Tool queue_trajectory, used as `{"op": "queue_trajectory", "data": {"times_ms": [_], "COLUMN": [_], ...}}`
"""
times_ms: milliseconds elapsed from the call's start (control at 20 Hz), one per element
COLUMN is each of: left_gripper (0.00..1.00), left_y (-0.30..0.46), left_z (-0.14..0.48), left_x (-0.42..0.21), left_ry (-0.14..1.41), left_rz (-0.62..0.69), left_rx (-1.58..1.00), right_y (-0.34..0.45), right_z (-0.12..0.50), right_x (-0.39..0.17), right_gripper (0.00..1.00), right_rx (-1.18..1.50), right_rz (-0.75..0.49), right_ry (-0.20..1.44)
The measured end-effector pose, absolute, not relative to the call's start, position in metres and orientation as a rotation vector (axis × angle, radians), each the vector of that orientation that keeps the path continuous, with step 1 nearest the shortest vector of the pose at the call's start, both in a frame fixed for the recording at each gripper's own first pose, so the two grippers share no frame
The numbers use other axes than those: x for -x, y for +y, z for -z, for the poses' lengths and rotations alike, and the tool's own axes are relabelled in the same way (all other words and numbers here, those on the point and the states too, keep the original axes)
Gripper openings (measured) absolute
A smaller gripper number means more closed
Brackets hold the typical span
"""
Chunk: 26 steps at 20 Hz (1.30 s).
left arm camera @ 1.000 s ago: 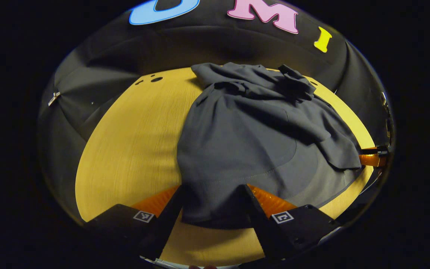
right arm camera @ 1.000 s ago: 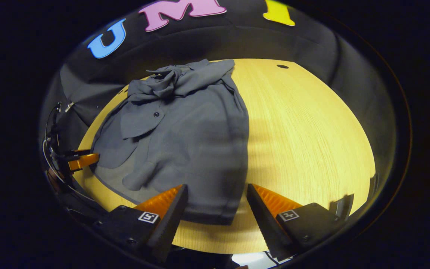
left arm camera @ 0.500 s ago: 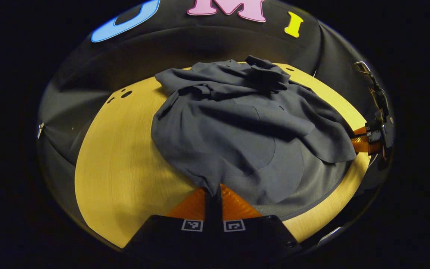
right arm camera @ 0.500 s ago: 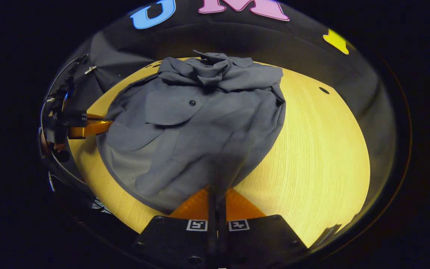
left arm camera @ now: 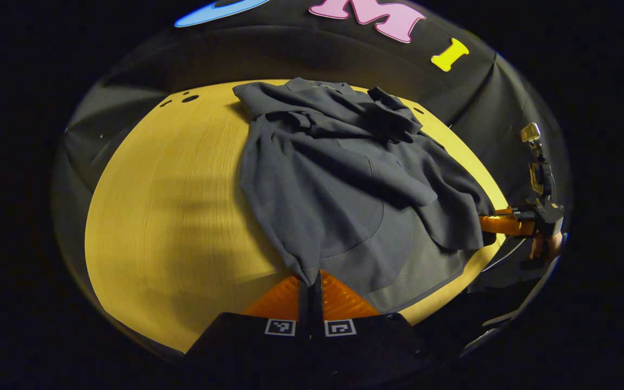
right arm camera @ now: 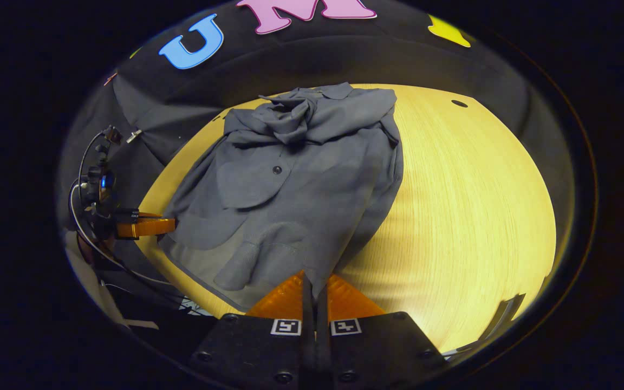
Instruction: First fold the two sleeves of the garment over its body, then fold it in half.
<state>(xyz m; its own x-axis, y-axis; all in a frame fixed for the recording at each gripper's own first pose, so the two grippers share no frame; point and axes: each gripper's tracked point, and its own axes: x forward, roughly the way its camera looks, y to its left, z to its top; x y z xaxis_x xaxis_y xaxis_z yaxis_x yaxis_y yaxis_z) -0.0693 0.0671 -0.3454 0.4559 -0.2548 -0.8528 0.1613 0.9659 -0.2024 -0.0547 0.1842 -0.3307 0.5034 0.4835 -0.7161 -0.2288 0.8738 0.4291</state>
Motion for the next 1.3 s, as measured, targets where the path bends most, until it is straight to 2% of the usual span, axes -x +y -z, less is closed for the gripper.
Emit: {"op": "queue_trajectory", "data": {"times_ms": [150, 450, 950, 1300], "left_gripper": [0.05, 0.05, 0.05, 0.05], "left_y": [0.070, 0.072, 0.069, 0.072], "left_z": [0.326, 0.281, 0.189, 0.151], "left_x": [0.068, 0.031, -0.089, -0.178], "left_ry": [1.066, 0.959, 0.681, 0.563], "left_rz": [0.259, 0.227, 0.205, 0.194], "left_rx": [0.141, 0.228, 0.338, 0.336], "right_y": [0.180, 0.176, 0.156, 0.143], "right_z": [0.312, 0.254, 0.161, 0.137], "right_x": [0.046, 0.011, -0.103, -0.183], "right_gripper": [0.05, 0.05, 0.05, 0.05], "right_rx": [-0.342, -0.460, -0.595, -0.539], "right_rz": [-0.438, -0.413, -0.316, -0.254], "right_ry": [0.926, 0.773, 0.468, 0.365]}}
